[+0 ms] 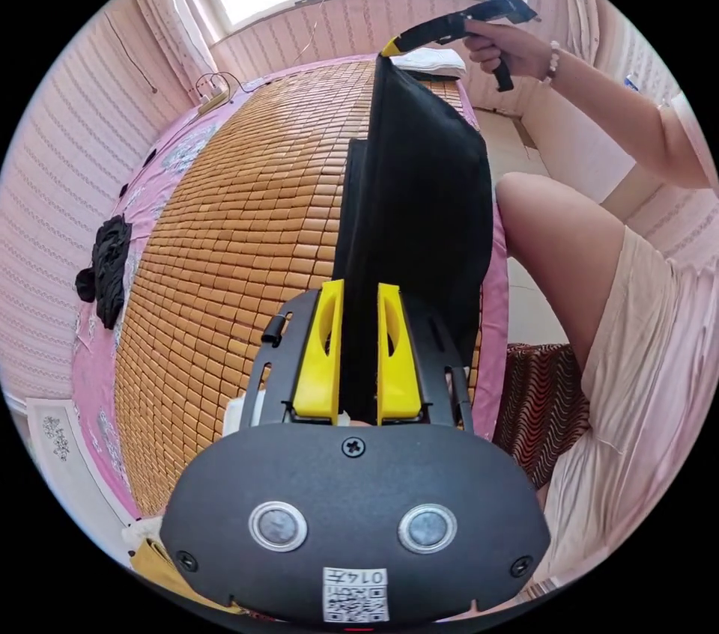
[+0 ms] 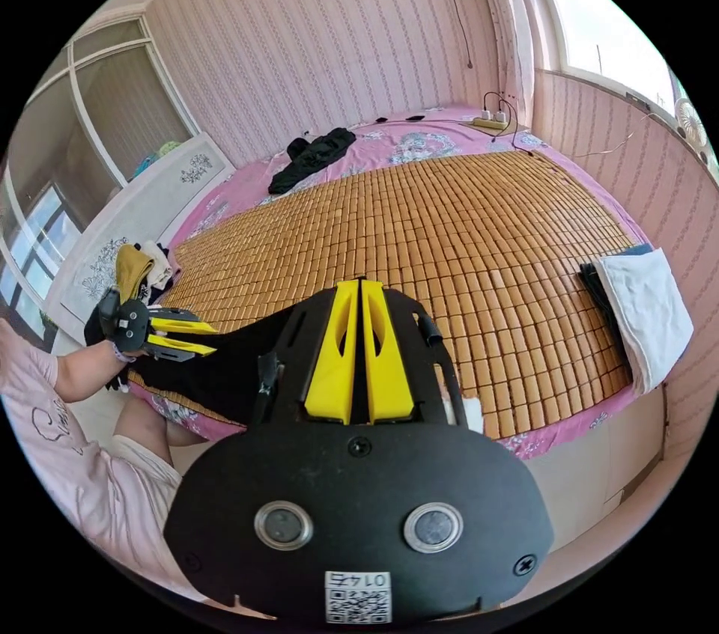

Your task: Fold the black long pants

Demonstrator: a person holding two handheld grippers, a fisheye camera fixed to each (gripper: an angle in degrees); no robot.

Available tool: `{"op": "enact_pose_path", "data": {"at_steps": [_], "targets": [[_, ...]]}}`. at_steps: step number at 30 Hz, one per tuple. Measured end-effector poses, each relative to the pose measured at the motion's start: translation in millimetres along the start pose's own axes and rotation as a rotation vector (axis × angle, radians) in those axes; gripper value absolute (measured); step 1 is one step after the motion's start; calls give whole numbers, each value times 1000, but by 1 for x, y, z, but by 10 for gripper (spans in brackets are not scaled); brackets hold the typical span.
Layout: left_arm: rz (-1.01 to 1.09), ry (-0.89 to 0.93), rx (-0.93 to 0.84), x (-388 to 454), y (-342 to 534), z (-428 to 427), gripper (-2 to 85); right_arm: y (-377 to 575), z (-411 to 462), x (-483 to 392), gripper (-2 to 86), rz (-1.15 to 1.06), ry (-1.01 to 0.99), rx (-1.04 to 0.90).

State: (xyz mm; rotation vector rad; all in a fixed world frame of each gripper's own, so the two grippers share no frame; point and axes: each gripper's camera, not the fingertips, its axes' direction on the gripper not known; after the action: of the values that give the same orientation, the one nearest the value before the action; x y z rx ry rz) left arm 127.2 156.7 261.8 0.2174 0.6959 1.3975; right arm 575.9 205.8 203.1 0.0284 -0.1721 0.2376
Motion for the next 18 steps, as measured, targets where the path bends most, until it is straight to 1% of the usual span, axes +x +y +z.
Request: {"op": "enact_pose_path", "data": {"at_steps": [1,4,8,13,14,15,16,17,18], "targets": [[-20,2,-13,-4,2,5,75,-8,24,12,-4,40,18,-51],[-59,1,-63,-8,13,17,75,-1,53,28,1,127,99,-145],[-78,31,-97,2,37,23,73,44,33,23,13,119,128,-119],[-95,97,-151,26,58,44,73,109,17,31,62,278,108,-170],[-106,117,-167,31,61,51,74,112,21,31,60,283,110,-193],[-110,124,-176,33,62,56,74,114,31,33,56,289,115,-261],[-118,132,-194,36,63,64,74,113,40,36,27,300,103,-326],[-134,137,-203,37,65,72,75,112,42,36,13,304,101,-342],[-143,143,-209,37,66,75,75,108,36,33,4,285,97,-312]]}}
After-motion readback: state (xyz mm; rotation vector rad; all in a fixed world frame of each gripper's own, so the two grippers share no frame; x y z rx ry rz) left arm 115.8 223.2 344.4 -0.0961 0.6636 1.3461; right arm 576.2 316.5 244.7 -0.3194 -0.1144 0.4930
